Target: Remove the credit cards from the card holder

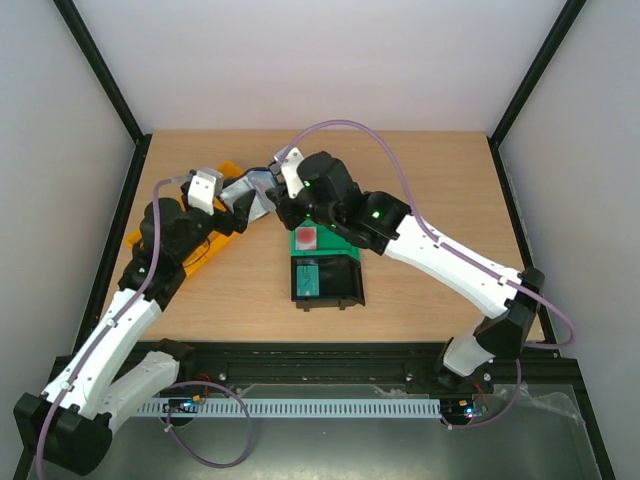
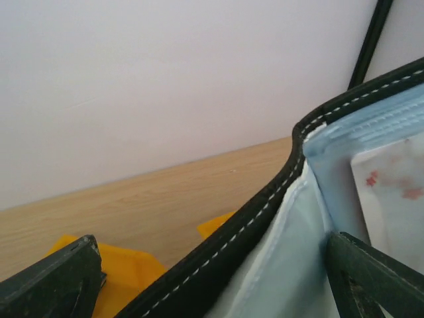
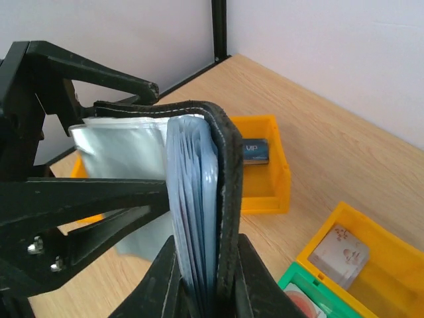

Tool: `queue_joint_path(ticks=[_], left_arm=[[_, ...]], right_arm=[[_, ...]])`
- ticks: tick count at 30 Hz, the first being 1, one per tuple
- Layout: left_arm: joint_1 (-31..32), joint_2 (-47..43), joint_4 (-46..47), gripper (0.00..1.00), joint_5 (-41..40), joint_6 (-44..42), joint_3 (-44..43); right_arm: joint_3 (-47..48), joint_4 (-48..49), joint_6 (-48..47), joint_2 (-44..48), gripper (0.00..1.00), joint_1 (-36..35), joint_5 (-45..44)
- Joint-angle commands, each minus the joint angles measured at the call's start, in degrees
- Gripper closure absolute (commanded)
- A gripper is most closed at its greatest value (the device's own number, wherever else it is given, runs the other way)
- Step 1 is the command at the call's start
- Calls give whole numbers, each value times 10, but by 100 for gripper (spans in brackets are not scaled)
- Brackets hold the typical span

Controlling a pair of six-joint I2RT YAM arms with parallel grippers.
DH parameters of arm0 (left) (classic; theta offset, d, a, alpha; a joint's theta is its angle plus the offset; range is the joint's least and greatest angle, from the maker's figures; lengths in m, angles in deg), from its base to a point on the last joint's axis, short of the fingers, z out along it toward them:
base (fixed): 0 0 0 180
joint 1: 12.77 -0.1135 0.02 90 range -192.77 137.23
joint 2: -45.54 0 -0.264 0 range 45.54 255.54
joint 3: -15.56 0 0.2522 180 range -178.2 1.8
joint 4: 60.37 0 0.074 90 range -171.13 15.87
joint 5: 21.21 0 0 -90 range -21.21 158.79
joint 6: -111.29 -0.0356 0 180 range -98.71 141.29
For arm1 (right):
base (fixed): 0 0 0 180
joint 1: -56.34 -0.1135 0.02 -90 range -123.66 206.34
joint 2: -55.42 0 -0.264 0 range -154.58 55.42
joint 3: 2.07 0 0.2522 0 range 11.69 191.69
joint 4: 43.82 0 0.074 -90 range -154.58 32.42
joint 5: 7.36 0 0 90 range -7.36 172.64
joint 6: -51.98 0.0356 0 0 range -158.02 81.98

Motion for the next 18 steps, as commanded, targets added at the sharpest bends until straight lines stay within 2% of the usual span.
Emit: queue_joint_path(ticks=[1, 4, 7, 10, 14, 16, 18], left_arm=[[-18, -18, -17, 8, -20, -11, 14], [-25, -18, -17, 8, -11, -9, 10], [-29, -21, -20, 8, -3, -20, 1], [-31, -28, -20, 6, 13, -39, -8], [-35, -42, -4, 2, 26, -49, -14], [-37, -45, -2, 10, 74, -51, -25], [-36, -44, -3, 26, 168, -57, -36]], right_arm=[[-27, 71, 11, 67, 98, 24, 92], [-45, 87, 25, 84, 98, 43, 137], [-62, 89, 52, 88, 98, 62, 126], [-52, 68, 88, 75, 98, 68, 49], [29, -57, 119, 8, 98, 67, -91], [69, -107, 123, -26, 98, 62, -134], [96, -132, 119, -49, 98, 51, -158]])
